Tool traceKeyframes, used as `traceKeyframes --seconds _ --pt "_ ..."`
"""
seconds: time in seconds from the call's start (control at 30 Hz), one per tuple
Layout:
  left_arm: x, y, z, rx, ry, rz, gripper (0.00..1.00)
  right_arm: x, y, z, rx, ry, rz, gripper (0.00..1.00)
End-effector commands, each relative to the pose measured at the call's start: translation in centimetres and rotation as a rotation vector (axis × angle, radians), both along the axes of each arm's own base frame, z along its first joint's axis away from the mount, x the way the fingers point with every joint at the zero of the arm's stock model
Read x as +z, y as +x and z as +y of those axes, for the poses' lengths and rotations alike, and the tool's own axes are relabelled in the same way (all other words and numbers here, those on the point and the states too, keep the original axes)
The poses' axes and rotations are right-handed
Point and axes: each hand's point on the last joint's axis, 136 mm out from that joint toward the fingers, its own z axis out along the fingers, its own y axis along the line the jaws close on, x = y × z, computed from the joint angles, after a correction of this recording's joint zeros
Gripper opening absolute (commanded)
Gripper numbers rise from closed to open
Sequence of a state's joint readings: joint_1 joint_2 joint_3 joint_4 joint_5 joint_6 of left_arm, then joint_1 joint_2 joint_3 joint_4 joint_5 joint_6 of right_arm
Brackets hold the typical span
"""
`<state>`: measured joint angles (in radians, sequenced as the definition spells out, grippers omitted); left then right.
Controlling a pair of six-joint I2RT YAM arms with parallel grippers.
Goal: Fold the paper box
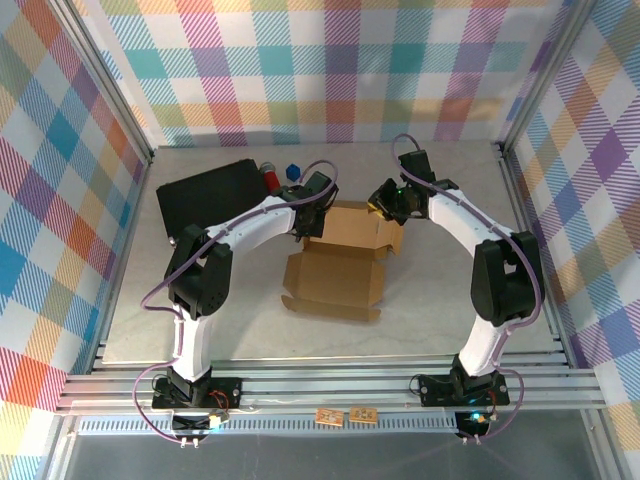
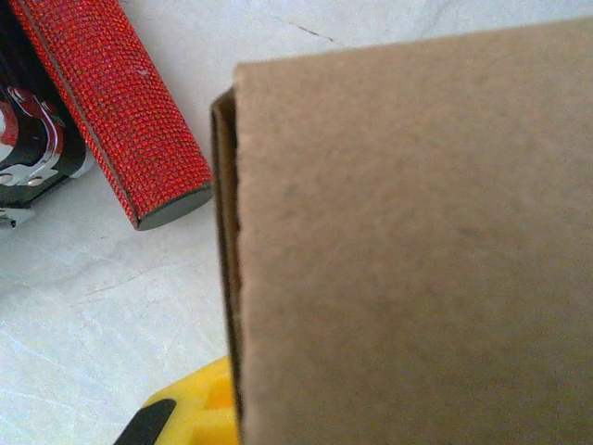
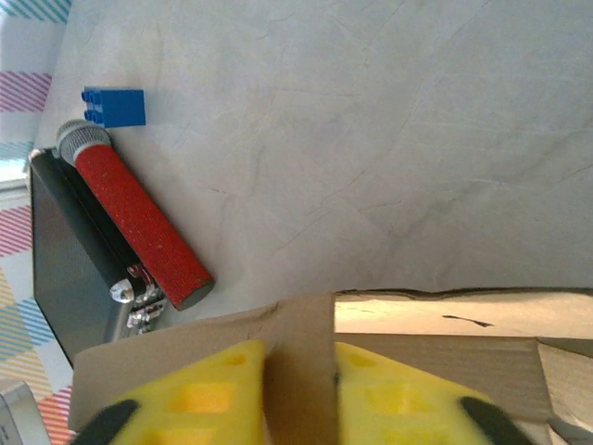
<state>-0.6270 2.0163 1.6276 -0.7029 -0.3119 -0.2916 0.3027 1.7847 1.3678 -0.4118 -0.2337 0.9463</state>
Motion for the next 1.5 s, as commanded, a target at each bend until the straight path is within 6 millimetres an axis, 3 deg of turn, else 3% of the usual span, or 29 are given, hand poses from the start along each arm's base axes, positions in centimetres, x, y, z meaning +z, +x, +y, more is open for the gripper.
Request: traceKeyframes --seconds 0.0,0.13,0.27,0.33,0.43,0.53,0.63,0.9,1.13,1.33,1.47 --pt "-1.7 -0.4 1.9 0.046 0.074 0.024 0.0 0.0 -1.9 -1.0 0.036 -0.083 0.018 0.33" --pt "-1.5 -0.4 2.0 0.036 0.08 0.025 0.0 3.1 -2.3 -2.2 0.037 -0.113 -0.065 0.46" --pt "-1.3 -0.5 1.8 0.033 0.07 0.022 0.0 4.8 -4.2 -3.7 0.022 -0.136 -0.144 0.51" --pt "-1.1 -0.4 1.7 0.03 0.065 0.024 0.0 4.4 -5.8 -4.0 0.025 -0.121 -0.175 0.49" --pt "-1.0 -0.3 1.6 0.023 0.066 0.026 0.0 1.7 -8.1 -4.3 0.027 -0.094 -0.176 0.46" --pt "-0.9 -0.2 1.5 0.018 0.069 0.025 0.0 -0.8 -8.5 -3.7 0.071 -0.073 -0.198 0.42" --pt "-0.8 -0.2 1.5 0.012 0.072 0.026 0.0 -2.8 -7.6 -3.3 0.097 -0.083 -0.193 0.43" --pt "-0.7 -0.2 1.5 -0.003 0.084 0.035 0.0 -5.3 -3.8 -2.4 0.104 -0.109 -0.269 0.47" --pt "-0.8 -0.2 1.7 -0.006 0.097 0.043 0.0 -9.3 -3.3 -2.5 0.117 -0.195 -0.196 0.5" --pt "-0.6 0.0 1.6 -0.013 0.099 0.044 0.0 -8.8 -1.9 -1.1 0.162 -0.179 -0.264 0.48" --pt "-0.6 0.1 1.6 -0.016 0.104 0.05 0.0 -8.6 -1.1 -0.1 0.182 -0.17 -0.286 0.37"
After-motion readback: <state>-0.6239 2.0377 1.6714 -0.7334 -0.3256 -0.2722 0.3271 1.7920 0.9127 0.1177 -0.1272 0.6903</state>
